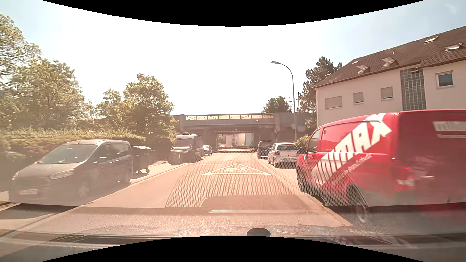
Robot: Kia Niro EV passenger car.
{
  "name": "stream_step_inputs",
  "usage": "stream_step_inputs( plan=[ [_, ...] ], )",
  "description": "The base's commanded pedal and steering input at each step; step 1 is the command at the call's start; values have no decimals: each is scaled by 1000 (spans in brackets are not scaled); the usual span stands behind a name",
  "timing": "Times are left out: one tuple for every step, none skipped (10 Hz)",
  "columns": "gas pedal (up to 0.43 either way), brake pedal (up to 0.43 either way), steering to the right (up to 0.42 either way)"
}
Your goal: Follow the waypoints while adhering to traffic rules and regulations
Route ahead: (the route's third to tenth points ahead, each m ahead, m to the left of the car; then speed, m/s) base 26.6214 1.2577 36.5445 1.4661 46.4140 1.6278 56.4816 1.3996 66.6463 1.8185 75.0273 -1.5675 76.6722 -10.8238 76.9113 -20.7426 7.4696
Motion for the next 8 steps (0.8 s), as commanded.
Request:
stream_step_inputs(
  plan=[
    [87, 0, 8],
    [67, 0, 8],
    [67, 0, 8],
    [67, 0, 8],
    [67, 0, 6],
    [67, 0, 4],
    [67, 0, 4],
    [67, 0, 4]
  ],
)
